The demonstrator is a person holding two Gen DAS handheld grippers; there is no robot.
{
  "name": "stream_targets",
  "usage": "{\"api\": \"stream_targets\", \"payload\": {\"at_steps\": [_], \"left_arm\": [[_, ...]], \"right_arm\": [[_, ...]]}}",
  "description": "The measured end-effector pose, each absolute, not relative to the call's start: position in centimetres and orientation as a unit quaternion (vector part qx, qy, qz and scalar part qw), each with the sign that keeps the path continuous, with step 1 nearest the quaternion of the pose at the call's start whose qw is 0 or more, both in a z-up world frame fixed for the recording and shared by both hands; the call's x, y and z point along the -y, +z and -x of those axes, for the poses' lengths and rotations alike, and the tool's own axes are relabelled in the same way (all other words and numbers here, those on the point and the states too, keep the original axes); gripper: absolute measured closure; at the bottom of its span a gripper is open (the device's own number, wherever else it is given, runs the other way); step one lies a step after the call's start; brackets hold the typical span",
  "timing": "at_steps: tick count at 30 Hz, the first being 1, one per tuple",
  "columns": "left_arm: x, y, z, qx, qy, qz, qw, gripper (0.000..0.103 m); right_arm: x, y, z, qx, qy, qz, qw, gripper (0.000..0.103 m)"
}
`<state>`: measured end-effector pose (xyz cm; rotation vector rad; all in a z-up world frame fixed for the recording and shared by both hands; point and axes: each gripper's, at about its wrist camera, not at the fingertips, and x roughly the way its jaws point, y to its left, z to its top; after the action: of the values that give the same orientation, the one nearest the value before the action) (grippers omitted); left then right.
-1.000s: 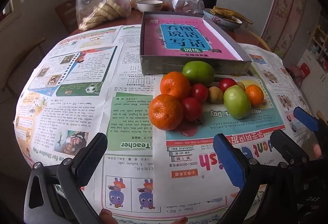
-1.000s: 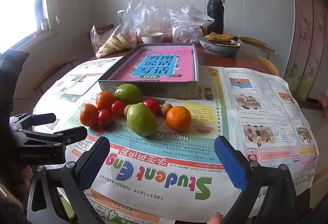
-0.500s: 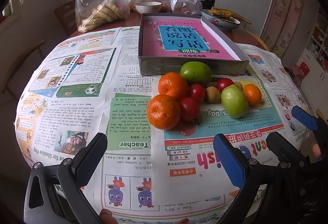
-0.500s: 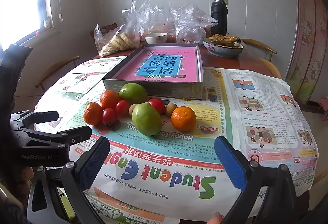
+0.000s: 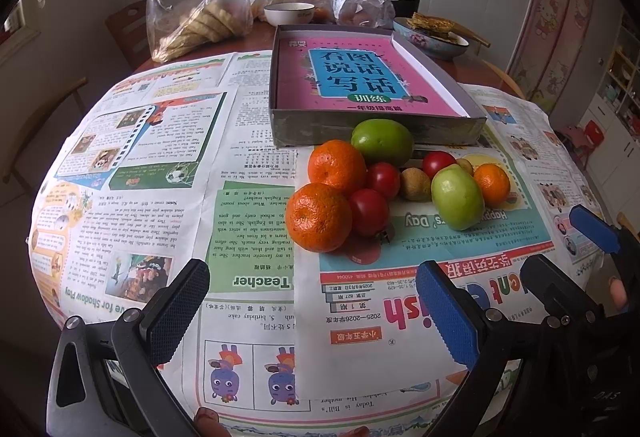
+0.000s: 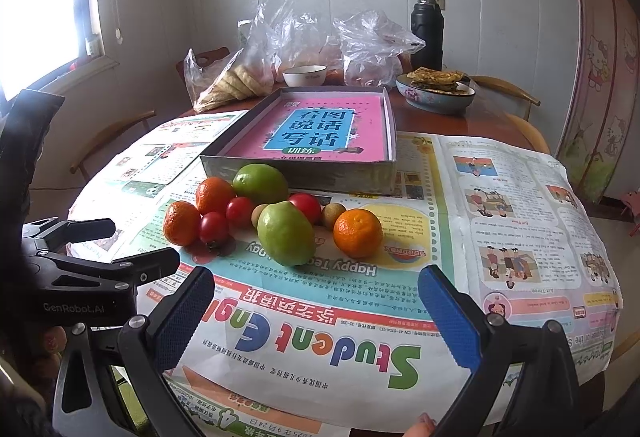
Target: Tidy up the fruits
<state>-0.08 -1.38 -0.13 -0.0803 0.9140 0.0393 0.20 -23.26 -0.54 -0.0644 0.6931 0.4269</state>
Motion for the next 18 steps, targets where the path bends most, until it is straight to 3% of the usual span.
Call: {"api": "stream_targets", "payload": {"at_steps": [18], "left_arm": [[1.22, -0.11, -0.02, -0.440, 0.018, 0.038, 0.897, 0.000]], "right_arm": [[23.22, -0.70, -0.30, -0.339, 0.207, 0.033, 0.917, 0.000]]}}
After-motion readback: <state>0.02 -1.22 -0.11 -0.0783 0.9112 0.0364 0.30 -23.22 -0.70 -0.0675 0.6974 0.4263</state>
